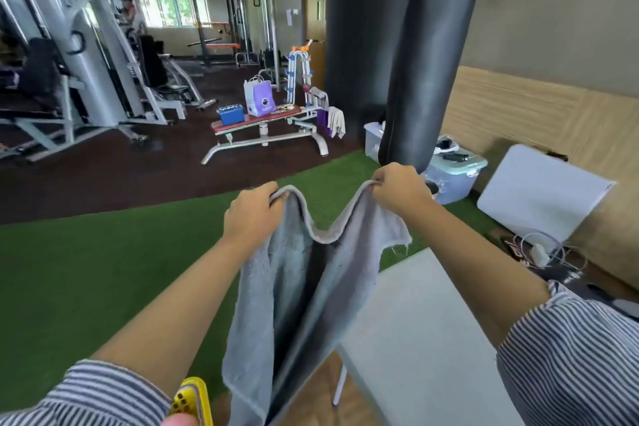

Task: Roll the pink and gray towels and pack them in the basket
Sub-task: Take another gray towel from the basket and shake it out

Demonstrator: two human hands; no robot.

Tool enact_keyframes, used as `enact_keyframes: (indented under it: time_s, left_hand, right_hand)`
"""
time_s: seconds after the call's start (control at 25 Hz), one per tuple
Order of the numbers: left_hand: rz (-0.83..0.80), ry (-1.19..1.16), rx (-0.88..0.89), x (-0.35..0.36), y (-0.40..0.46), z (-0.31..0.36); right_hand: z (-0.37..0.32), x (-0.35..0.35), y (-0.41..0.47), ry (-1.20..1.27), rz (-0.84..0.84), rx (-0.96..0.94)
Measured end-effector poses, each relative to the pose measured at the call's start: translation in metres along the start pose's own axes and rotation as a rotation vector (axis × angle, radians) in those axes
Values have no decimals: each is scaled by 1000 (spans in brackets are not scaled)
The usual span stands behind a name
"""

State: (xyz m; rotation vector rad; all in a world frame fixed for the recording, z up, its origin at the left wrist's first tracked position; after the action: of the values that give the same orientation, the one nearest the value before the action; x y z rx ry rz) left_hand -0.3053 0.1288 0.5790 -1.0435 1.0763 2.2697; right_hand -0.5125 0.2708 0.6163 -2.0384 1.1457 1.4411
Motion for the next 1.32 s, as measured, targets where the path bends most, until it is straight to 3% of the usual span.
enact_keyframes:
  time_s: [0.12,0.24,0.36,0.48,0.56,0.64,0.72,0.76,0.84,0.92,1.0,1.08,1.2,1.32]
  left_hand:
    - [-72,16,-21,40,54,-25]
    - [-42,-3,-73,56,133,-49]
    - [136,-66,-89,27,237,-71]
    - [271,-29,57,-24,319,-64]
    - [382,-49,173,-54,355,-46]
    - [469,-66,222,-72,373,-32]
    - [508,-77,226,-72,381,-35]
    - [489,-61,221,-64,379,-43]
    - [302,9,242,-33,367,-65]
    - [13,48,367,4,344,-84]
    - [-114,93,528,24,324,-92]
    - [-7,84,586,21,330,-98]
    - [184,2,469,2,351,-102]
    - [159,7,416,17,335,-108]
  right_hand:
    - [5,31,63,28,-118,119]
    - [9,41,139,422,-190,301]
    - [2,3,222,535,31,336]
    - [-32,-76,286,476,367,209]
    - [-58,-130,323,595,535,134]
    - [-73,-165,348,725,638,82]
    - [-80,-172,356,675,660,68]
    - [-76,-166,353,612,660,79]
    - [-55,-137,351,530,619,85]
    - [-30,-109,347,448,568,108]
    - [-12,-105,351,384,557,148]
    - [-6,-125,359,416,614,202]
    - [-4,-153,368,590,682,249]
    - [5,-131,369,448,562,209]
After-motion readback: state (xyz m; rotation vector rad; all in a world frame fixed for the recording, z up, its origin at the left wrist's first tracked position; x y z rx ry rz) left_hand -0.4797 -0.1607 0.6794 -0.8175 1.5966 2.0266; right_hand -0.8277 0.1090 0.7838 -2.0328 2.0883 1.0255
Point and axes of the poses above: each hand's wrist, its own y-axis towards the middle knuckle, its own x-axis out of the palm, z = x × y, the point moved 4 cm from there along y, towards the middle knuckle, and after that the axes turned 10 degrees about x, right-handed, at the moved point
